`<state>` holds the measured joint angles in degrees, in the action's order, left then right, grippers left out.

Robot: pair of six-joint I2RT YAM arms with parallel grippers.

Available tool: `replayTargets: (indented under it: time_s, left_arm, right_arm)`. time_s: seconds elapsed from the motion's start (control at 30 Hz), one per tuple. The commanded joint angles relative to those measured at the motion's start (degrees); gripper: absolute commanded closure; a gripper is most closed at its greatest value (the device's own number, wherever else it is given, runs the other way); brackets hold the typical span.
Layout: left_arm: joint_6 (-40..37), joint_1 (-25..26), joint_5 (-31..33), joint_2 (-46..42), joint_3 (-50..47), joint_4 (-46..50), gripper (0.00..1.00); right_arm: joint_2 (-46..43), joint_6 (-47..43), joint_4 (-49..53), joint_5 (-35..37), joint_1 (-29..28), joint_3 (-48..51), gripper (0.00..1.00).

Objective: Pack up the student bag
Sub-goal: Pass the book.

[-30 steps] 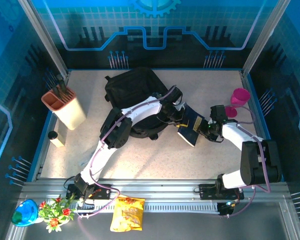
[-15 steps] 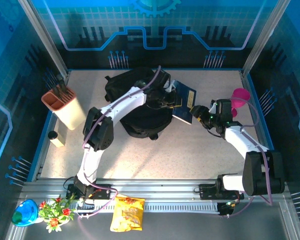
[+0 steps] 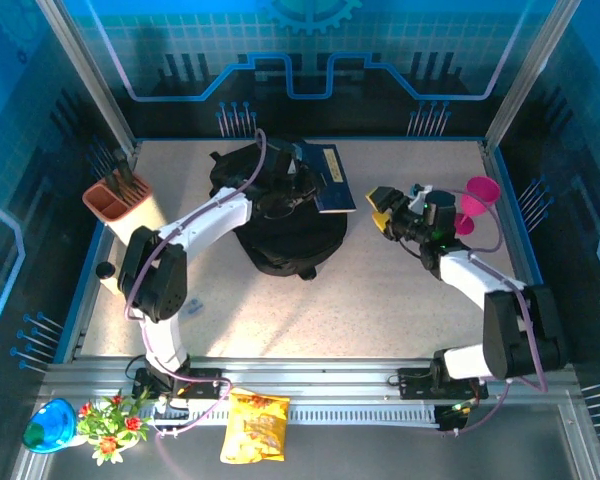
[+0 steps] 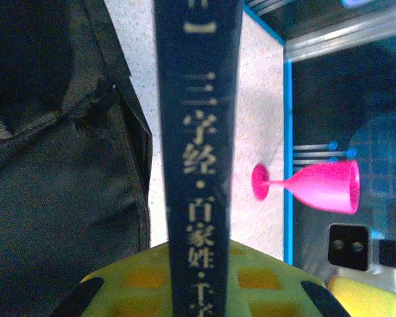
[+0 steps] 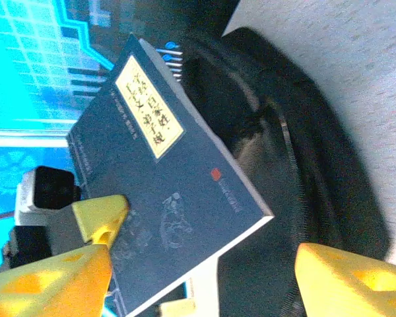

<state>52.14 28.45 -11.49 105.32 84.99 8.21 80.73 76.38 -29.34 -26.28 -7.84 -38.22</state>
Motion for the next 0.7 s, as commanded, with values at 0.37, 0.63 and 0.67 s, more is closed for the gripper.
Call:
replayTargets:
  time_s: [0.37,0.63,0.67]
  left_arm:
    - [12.8,0.3,6.7,-6.7,-8.1,-20.3,0.93]
    - [12.7,0.1,7.1,-7.3,-8.6,-20.5,0.93]
    - [12.7,0.1,7.1,-7.3,-8.7,-20.5,0.93]
  right_arm:
    - [18.4,21.6,-26.5,2.1,-12.3,-9.6,0.30]
    - [19.1,21.9,-27.3,3.9,-12.5,-9.0,0.50]
    - [18.9,21.7,-27.3,4.1,-12.5,-8.7,0.55]
